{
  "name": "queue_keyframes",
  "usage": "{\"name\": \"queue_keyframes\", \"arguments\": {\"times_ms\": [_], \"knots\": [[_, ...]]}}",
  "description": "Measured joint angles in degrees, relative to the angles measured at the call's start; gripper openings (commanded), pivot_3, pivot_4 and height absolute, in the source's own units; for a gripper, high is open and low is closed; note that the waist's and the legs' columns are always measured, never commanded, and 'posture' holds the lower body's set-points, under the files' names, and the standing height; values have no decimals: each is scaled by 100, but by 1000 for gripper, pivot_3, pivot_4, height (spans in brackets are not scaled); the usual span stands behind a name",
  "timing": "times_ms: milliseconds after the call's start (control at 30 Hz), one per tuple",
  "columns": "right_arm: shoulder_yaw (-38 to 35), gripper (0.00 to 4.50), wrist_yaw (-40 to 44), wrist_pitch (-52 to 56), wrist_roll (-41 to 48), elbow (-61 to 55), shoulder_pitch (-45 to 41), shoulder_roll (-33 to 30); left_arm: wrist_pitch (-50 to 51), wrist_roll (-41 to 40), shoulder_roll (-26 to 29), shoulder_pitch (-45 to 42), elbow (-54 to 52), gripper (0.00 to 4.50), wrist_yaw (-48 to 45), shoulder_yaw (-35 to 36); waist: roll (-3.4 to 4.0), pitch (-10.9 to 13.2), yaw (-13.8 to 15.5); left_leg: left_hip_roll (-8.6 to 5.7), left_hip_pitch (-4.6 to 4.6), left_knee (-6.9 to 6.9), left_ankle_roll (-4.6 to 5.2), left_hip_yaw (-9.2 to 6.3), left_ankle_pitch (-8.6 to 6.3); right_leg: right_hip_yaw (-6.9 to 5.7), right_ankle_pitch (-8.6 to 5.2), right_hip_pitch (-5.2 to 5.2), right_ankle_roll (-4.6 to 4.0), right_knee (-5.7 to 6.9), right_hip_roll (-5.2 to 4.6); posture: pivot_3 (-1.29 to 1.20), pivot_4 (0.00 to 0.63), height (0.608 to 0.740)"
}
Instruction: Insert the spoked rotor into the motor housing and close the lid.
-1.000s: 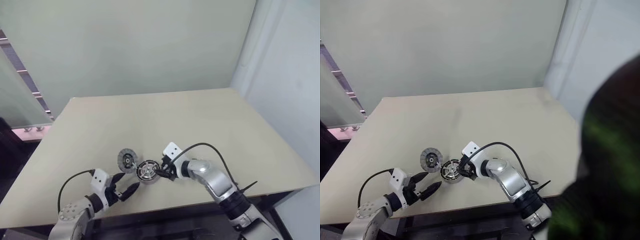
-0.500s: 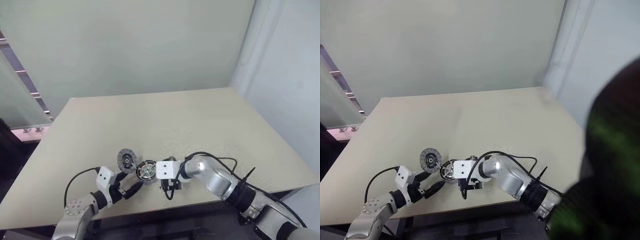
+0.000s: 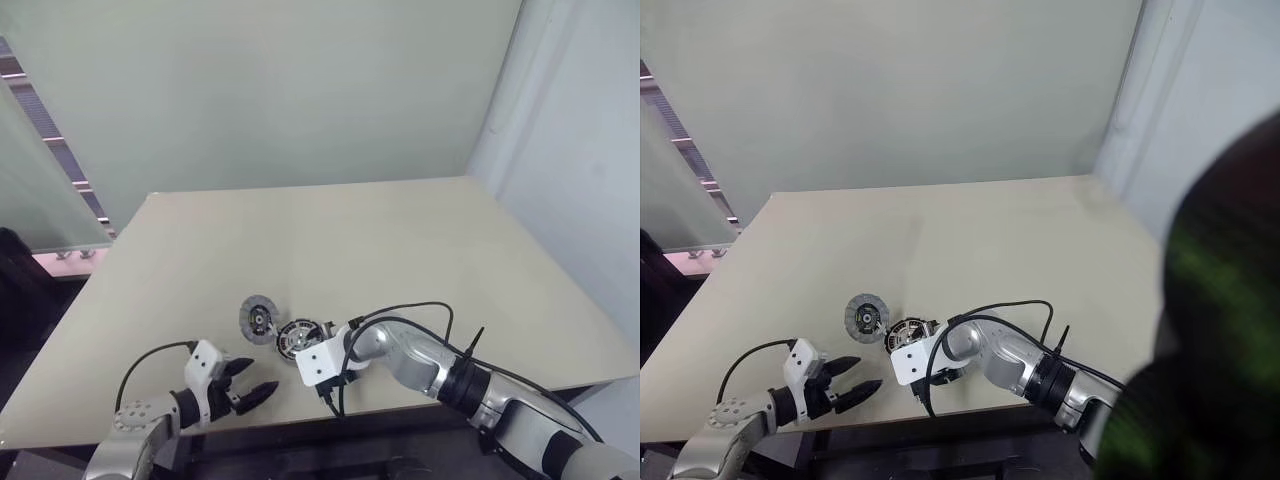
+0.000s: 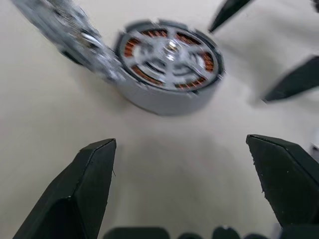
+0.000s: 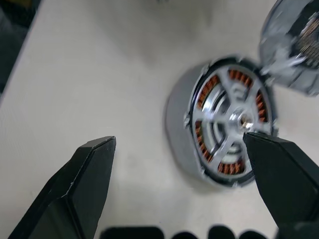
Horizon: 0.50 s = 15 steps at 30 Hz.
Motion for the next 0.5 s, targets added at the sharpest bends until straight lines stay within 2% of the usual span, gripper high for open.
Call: {"name": "queue_keyframes", "arguments": {"times_ms": [300, 400, 500], "knots": [[7, 4467, 13, -146, -482, 304, -1, 197, 274, -43, 65, 2, -204, 4500, -134, -120, -1, -1, -1, 0, 1, 0, 0, -1, 0, 0, 0, 2, 0, 0, 0, 0, 0, 740], [-30, 3842, 1, -215, -536, 466, -2, 311, 272, -39, 65, 1, -204, 4500, -128, -120, -2, -2, -3, 2, 9, 0, -3, 0, 2, 0, 0, 7, -1, 2, 1, 0, 0, 740], [-30, 2765, -12, -288, -563, 623, 21, 380, 255, -31, 64, 0, -206, 4500, -116, -121, -2, -2, -20, 6, 12, 0, -12, 1, 8, -1, -6, 7, -11, 7, 3, 0, 0, 740]]}}
